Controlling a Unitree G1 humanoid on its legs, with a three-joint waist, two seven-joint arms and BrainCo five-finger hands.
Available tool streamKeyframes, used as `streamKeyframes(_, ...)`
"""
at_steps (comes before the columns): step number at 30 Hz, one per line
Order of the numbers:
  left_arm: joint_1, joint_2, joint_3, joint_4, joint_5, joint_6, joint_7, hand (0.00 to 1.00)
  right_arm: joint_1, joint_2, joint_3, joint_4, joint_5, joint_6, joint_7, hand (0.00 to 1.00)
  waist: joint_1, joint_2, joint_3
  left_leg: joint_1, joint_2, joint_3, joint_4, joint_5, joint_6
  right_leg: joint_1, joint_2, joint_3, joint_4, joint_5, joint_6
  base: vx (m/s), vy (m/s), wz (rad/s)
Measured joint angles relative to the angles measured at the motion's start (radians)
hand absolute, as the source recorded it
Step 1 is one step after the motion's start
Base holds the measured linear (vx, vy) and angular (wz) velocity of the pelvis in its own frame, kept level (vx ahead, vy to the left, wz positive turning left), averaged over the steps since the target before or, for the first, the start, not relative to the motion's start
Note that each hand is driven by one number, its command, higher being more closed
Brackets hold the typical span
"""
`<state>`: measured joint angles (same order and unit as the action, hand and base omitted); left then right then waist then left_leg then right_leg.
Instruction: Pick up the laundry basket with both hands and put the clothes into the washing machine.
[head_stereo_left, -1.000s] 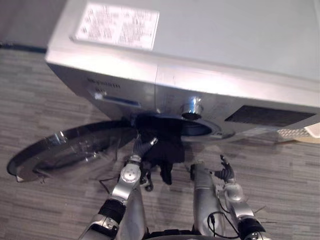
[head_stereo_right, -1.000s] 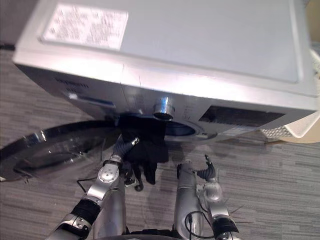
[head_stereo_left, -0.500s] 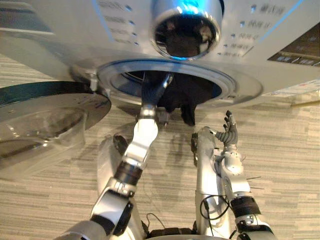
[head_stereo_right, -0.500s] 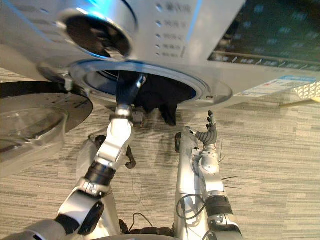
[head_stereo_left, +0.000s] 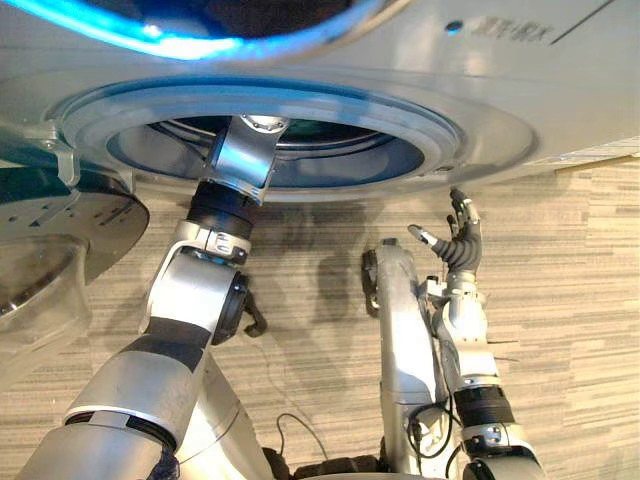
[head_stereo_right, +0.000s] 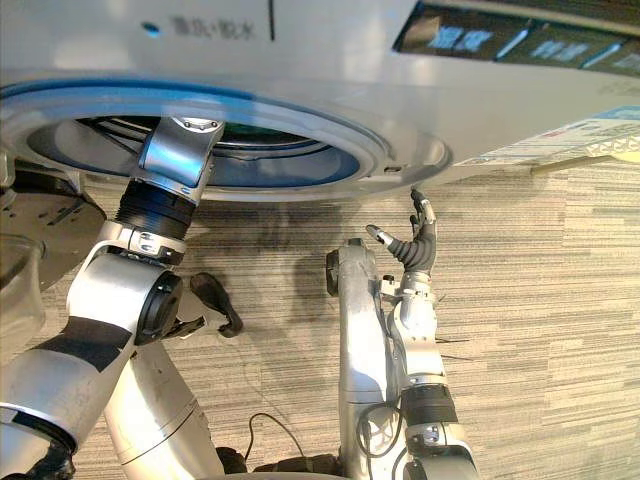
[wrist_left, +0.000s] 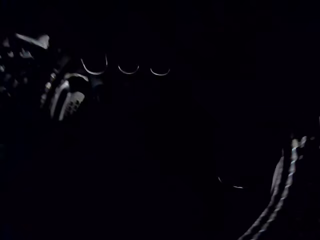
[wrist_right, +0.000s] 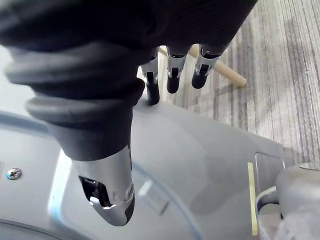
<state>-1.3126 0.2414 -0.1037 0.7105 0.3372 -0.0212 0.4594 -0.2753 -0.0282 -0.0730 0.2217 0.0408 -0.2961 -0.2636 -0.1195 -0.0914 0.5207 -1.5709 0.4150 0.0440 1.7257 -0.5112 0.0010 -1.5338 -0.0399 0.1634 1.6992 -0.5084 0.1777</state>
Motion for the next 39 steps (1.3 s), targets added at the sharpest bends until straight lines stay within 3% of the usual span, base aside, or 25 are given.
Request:
streamKeyframes(8, 0.008, -0.022, -0.046, 0.011, 0.250, 0.025, -0.060, 0.00, -0.002, -0.016, -0.015, 0.026, 0.050, -0.007, 0.015, 0.00, 0.003, -0.008, 0.015, 0.006, -0.037, -0.001, -0.022, 0.013, -0.017, 0.022, -0.044, -0.011, -0.003, -0.007, 0.000, 0.02, -0.008, 0.16)
streamKeyframes(13, 0.131, -0.057, -0.066, -0.039, 0.269, 0.025, -0.071, 0.00, 0.007, -0.030, -0.036, 0.073, 0.062, -0.001, 0.016, 0.00, 0.027, -0.007, 0.020, 0.055, -0.052, 0.005, -0.077, 0.034, -0.019, 0.076, -0.070, -0.031, -0.041, -0.012, -0.007, 0.05, -0.014, 0.17)
streamKeyframes(16, 0.289, -0.097, -0.069, -0.093, 0.262, 0.026, -0.089, 0.00, 0.017, -0.033, -0.024, 0.137, 0.056, 0.033, 0.026, 0.00, 0.049, -0.006, 0.020, 0.156, -0.069, 0.011, -0.149, 0.046, -0.019, 0.178, -0.089, -0.056, -0.104, -0.018, -0.021, 0.10, -0.023, 0.15)
streamKeyframes(20, 0.589, -0.202, -0.088, -0.173, 0.165, 0.001, -0.100, 0.00, 0.083, -0.003, 0.002, 0.218, 0.021, 0.078, 0.055, 0.00, 0.088, 0.007, 0.010, 0.433, -0.096, 0.018, -0.331, 0.066, -0.037, 0.477, -0.128, -0.131, -0.279, -0.027, -0.043, 0.15, -0.042, 0.33)
streamKeyframes(23, 0.838, -0.257, -0.087, -0.173, 0.022, -0.054, -0.128, 0.00, 0.166, 0.007, -0.005, 0.286, -0.015, 0.087, 0.075, 0.00, 0.110, 0.021, -0.092, 0.609, -0.125, 0.033, -0.501, 0.096, -0.060, 0.667, -0.157, -0.187, -0.442, -0.017, -0.061, 0.16, -0.029, 0.36)
streamKeyframes(24, 0.886, -0.259, -0.086, -0.173, 0.007, -0.062, -0.132, 0.00, 0.178, 0.009, -0.010, 0.302, -0.016, 0.087, 0.076, 0.00, 0.114, 0.024, -0.099, 0.659, -0.134, 0.036, -0.538, 0.106, -0.058, 0.719, -0.161, -0.197, -0.477, -0.014, -0.061, 0.26, -0.019, 0.40)
streamKeyframes(26, 1.057, -0.256, -0.075, -0.170, -0.096, -0.081, -0.160, 0.00, 0.239, 0.011, -0.012, 0.356, -0.040, 0.108, 0.091, 0.00, 0.127, 0.039, -0.136, 0.835, -0.159, 0.048, -0.687, 0.145, -0.067, 0.909, -0.178, -0.245, -0.625, 0.012, -0.064, 0.22, 0.001, 0.38)
streamKeyframes(30, 1.232, -0.247, -0.009, -0.118, -0.176, -0.119, -0.200, 0.00, 0.320, 0.024, -0.008, 0.444, -0.074, 0.128, 0.096, 0.00, 0.142, 0.045, -0.217, 1.019, -0.191, 0.079, -0.917, 0.214, -0.079, 1.098, -0.187, -0.300, -0.849, 0.080, -0.065, 0.20, 0.008, 0.21)
streamKeyframes(32, 1.296, -0.215, 0.038, 0.003, -0.240, -0.122, -0.243, 0.00, 0.336, 0.014, -0.008, 0.541, -0.084, 0.133, 0.115, 0.00, 0.139, 0.053, -0.261, 1.135, -0.205, 0.098, -1.070, 0.264, -0.081, 1.212, -0.175, -0.316, -1.017, 0.145, -0.058, 0.22, 0.011, -0.04)
streamKeyframes(35, 1.334, -0.190, 0.080, 0.144, -0.259, -0.122, -0.278, 0.00, 0.342, -0.024, -0.007, 0.657, -0.091, 0.148, 0.132, 0.00, 0.136, 0.074, -0.305, 1.249, -0.228, 0.127, -1.253, 0.329, -0.078, 1.329, -0.159, -0.327, -1.248, 0.245, -0.043, 0.16, 0.046, -0.10)
streamKeyframes(39, 1.342, -0.138, 0.114, 0.222, -0.255, -0.122, -0.307, 0.00, 0.342, -0.054, -0.007, 0.716, -0.091, 0.149, 0.140, 0.00, 0.131, 0.078, -0.328, 1.339, -0.258, 0.155, -1.388, 0.383, -0.070, 1.439, -0.150, -0.329, -1.442, 0.345, -0.028, 0.13, 0.054, -0.12)
